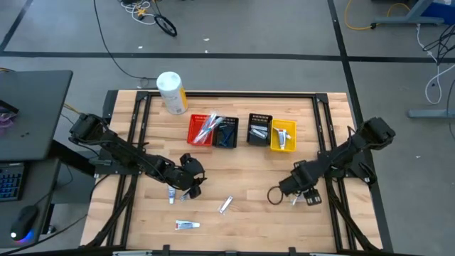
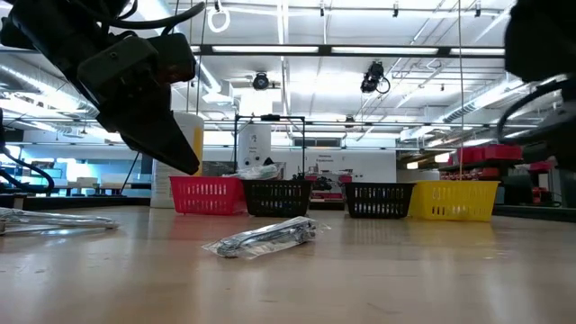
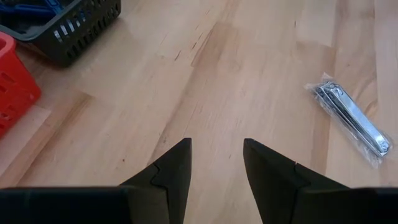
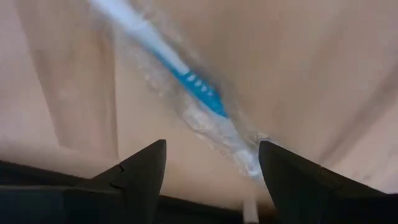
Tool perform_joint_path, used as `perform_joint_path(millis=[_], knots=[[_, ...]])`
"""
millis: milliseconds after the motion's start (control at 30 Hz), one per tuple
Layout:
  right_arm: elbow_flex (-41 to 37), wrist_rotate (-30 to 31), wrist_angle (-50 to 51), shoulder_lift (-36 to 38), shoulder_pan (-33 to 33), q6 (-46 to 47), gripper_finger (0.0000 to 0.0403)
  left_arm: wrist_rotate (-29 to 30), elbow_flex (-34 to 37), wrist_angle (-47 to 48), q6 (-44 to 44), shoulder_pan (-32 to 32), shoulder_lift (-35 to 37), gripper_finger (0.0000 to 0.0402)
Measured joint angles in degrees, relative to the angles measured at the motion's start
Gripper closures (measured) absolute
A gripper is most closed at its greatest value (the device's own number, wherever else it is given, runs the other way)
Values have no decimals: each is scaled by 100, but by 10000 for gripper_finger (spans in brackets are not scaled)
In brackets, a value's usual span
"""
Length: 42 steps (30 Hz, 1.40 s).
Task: Pick & Place Travel size toiletries
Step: Put the blue toothbrush into the red basket
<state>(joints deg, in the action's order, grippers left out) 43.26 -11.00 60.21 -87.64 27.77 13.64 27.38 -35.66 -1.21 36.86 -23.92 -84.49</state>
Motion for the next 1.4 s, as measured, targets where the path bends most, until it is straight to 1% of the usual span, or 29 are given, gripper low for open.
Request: perform_joint_path(millis=[67,167,233,300,400,600,667,800,933,1000,1067,1100,1200,1233,1267,1300,1333,1400], knots=[[-91,29,-203,0,157,-84,138,2,0,0,0,0,0,246],[-296,461,-711,0,373,-11,138,14,2,0,0,0,0,246],[-406,676,-856,29,491,-1,140,22,2,1,0,0,0,246],[-432,781,-880,29,556,93,150,20,2,0,0,0,0,246],[-434,813,-893,26,610,91,184,6,2,0,58,0,0,246],[-438,796,-934,20,606,43,279,-16,2,-4,544,1,0,246],[-396,791,-911,13,605,44,304,-46,2,-4,660,0,0,246],[-97,841,-650,-26,607,42,332,-50,2,-11,688,0,0,246],[225,951,-742,-15,605,-170,351,12,2,-20,407,1,0,246],[293,1246,-1143,-15,605,-449,360,180,2,-59,71,5,0,246],[305,1847,-1776,-13,605,-663,368,494,4,-218,-238,7,0,246],[270,2284,-2206,-13,604,-731,370,662,4,-342,-328,7,0,246],[101,3874,-3862,-13,543,-696,374,1089,4,-883,-529,17,0,246],[47,4325,-4411,-13,497,-721,374,1141,4,-1091,-641,17,0,246],[5,4636,-4906,-13,437,-867,374,1133,4,-1287,-817,20,0,246],[-17,4806,-5325,-13,356,-1089,375,1043,4,-1437,-1052,20,0,246],[-22,4850,-5686,-12,265,-1298,375,891,4,-1558,-1308,20,0,246],[-25,4764,-6356,-11,63,-1553,375,627,4,-1768,-1746,17,0,246]])
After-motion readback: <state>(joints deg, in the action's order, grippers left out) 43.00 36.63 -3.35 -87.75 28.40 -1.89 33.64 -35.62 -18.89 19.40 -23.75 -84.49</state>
